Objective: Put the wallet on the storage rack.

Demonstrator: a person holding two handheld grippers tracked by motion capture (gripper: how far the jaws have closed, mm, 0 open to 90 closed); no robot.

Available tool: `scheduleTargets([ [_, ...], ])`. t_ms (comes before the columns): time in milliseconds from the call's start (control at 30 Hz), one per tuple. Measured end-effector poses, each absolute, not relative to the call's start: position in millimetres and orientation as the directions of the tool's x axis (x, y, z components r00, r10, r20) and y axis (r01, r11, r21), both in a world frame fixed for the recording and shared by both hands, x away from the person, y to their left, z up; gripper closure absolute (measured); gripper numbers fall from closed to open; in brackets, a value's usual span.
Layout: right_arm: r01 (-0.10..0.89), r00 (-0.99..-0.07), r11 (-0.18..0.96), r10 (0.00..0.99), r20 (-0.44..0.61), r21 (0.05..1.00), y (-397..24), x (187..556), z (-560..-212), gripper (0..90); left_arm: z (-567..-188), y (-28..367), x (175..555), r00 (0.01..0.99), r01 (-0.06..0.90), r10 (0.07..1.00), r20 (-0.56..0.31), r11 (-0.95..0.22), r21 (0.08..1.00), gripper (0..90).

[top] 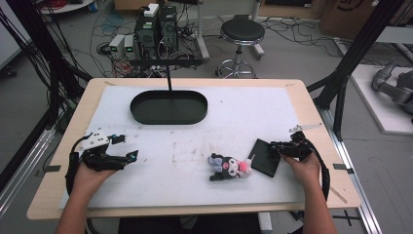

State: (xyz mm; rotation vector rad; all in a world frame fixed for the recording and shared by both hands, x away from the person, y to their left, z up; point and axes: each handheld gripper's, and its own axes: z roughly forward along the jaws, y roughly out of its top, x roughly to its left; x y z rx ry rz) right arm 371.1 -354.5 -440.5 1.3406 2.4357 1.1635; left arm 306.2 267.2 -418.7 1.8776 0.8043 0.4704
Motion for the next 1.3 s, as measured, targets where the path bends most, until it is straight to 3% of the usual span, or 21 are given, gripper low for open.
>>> scheduleTargets([
  [267, 0.638, -0.57, 0.255, 0.791, 0.222, 0.727, -355.5, 363.6, -425.1, 85.6, -413.6, 271.4, 305.7, 0.702, 0.308, 0.712, -0.025, -0.271, 0.912, 18.2],
  [400, 0.614, -0.541, 0.171, 0.802, 0.253, 0.771, -360.0, 364.0, -404.6, 85.9, -410.8, 276.0, 305.0, 0.697, 0.306, 0.717, -0.033, -0.255, 0.917, 18.2],
  [633, 0.585, -0.559, 0.166, 0.792, 0.247, 0.794, -354.2, 375.0, -372.4, 86.0, -405.0, 281.8, 302.4, 0.691, 0.295, 0.723, -0.031, -0.242, 0.924, 18.3],
  [900, 0.536, -0.606, 0.137, 0.749, 0.266, 0.833, -324.5, 391.3, -329.6, 85.9, -402.5, 284.3, 296.6, 0.687, 0.288, 0.726, -0.029, -0.235, 0.928, 18.2],
  [1300, 0.523, -0.675, 0.194, 0.689, 0.265, 0.83, -267.6, 423.5, -303.2, 85.8, -401.4, 291.9, 290.7, 0.674, 0.301, 0.738, -0.024, -0.244, 0.922, 18.2],
])
